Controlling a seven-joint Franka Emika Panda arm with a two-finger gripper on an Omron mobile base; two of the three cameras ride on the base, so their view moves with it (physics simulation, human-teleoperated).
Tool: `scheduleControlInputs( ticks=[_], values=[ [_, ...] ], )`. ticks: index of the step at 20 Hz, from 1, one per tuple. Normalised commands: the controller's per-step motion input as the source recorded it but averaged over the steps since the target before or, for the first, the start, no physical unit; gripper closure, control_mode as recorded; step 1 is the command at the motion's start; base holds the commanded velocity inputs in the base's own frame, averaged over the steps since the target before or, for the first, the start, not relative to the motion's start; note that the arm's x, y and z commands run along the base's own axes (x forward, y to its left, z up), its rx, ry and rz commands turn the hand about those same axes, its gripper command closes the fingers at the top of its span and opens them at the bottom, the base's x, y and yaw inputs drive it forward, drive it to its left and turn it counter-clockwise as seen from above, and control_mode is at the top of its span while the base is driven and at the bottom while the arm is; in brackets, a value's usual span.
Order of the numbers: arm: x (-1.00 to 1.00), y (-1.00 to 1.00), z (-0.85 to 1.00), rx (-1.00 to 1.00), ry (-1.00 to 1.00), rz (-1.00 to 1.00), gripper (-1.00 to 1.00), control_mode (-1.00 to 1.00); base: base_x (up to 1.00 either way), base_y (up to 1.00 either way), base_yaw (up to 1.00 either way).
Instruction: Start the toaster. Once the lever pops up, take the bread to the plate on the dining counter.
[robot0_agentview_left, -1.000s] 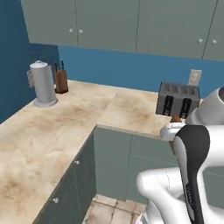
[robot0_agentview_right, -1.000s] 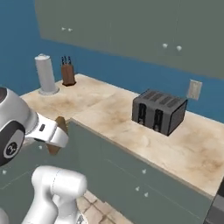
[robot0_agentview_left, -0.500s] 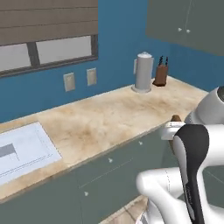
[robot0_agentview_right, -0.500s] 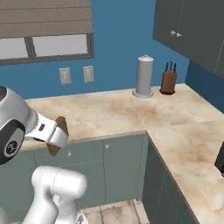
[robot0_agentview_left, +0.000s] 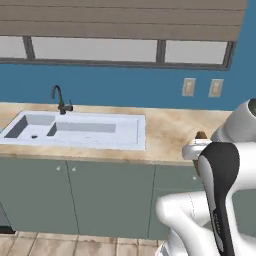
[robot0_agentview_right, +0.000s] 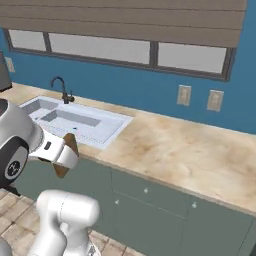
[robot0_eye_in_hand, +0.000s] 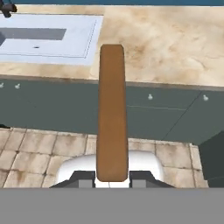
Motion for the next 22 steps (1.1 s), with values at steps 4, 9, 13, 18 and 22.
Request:
scheduleControlInputs(
  ticks=[4, 9, 13, 18, 22],
  values=[
    [0.00, 0.00, 0.00, 0.00, 0.00, 0.00, 1.00, 1.00, 0.00, 0.02, 1.00],
    [0.00, 0.00, 0.00, 0.00, 0.00, 0.00, 1.00, 1.00, 0.00, 0.03, 0.99],
    [0.00, 0.00, 0.00, 0.00, 0.00, 0.00, 1.00, 1.00, 0.01, 0.14, 0.91],
    [0.00, 0.00, 0.00, 0.00, 0.00, 0.00, 1.00, 1.00, 0.15, 0.07, 0.87],
    [0.00, 0.00, 0.00, 0.00, 0.00, 0.00, 1.00, 1.00, 0.41, 0.00, 0.65]
  ],
)
